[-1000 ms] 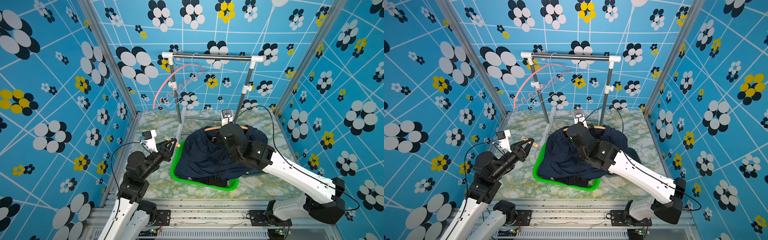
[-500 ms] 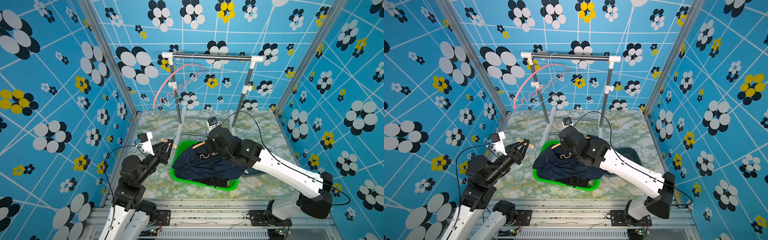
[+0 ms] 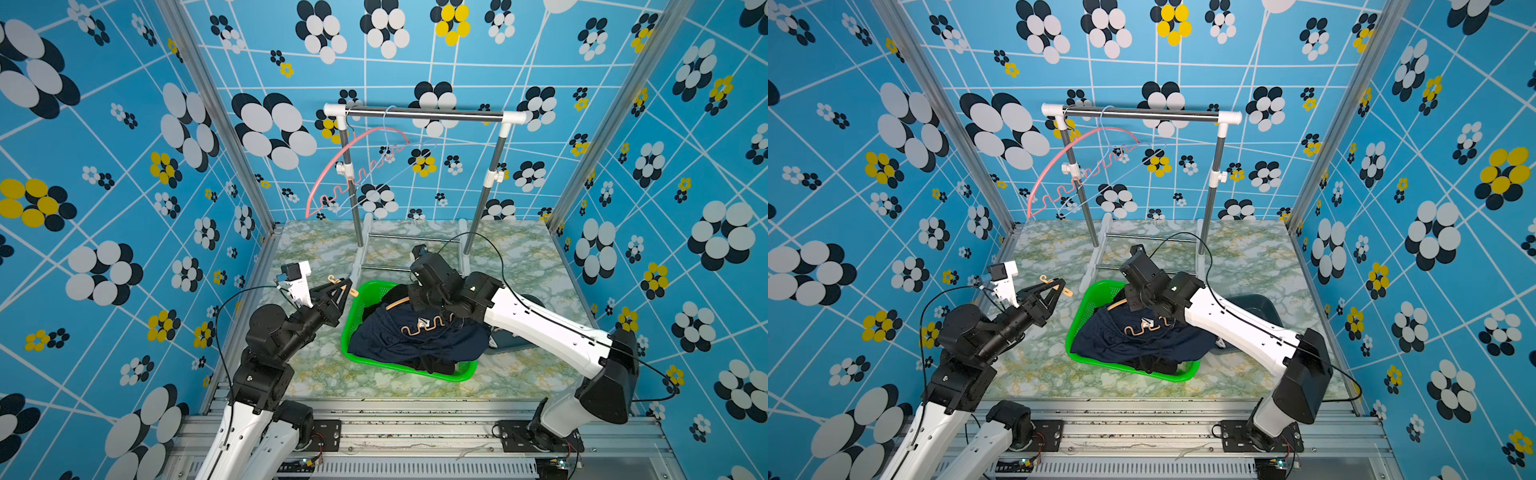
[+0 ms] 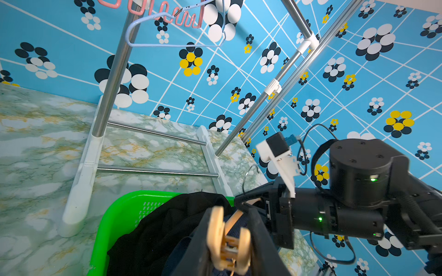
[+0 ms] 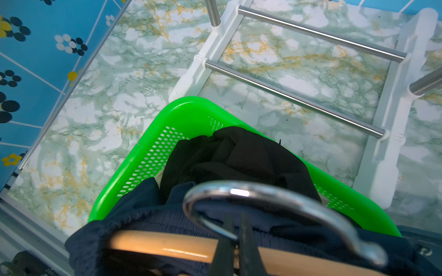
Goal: Remove the clothespins securing shorts to the hanger
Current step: Place the hanger in the basket.
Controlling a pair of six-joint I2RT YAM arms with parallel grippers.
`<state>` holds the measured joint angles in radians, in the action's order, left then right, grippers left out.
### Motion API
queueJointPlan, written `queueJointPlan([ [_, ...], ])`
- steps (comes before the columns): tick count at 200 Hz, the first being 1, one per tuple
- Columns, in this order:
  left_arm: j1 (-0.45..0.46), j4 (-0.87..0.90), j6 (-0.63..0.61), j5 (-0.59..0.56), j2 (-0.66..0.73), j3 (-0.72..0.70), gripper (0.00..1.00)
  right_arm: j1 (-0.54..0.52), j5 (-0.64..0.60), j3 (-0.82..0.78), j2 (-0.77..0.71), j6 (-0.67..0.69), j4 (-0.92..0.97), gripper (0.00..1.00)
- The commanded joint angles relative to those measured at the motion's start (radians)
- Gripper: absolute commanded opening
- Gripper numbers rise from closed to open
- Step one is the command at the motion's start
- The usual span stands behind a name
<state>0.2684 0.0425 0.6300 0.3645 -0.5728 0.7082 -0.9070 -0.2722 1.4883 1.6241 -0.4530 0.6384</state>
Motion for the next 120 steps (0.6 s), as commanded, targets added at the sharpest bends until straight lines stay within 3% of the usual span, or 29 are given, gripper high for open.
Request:
queueJointPlan([
  [1, -0.003, -0.052, 0.016, 0.027, -0.013, -0.016, 0.0, 0.029, 0.056, -0.008, 0.066, 0.005, -0.036, 0.0],
  [24, 0.0, -0.065, 0.026, 0.039, -0.03, -0.028, 0.0, 0.043, 0.076, 0.033, 0.129, 0.029, -0.045, 0.0],
  [64, 0.002, -0.075, 0.033, 0.042, -0.055, -0.049, 0.0, 0.056, 0.109, 0.072, 0.187, 0.047, -0.037, 0.13],
  [120, 0.034, -0.065, 0.011, 0.042, -0.108, -0.058, 0.0, 0.056, 0.191, 0.003, 0.076, 0.073, -0.093, 0.38],
])
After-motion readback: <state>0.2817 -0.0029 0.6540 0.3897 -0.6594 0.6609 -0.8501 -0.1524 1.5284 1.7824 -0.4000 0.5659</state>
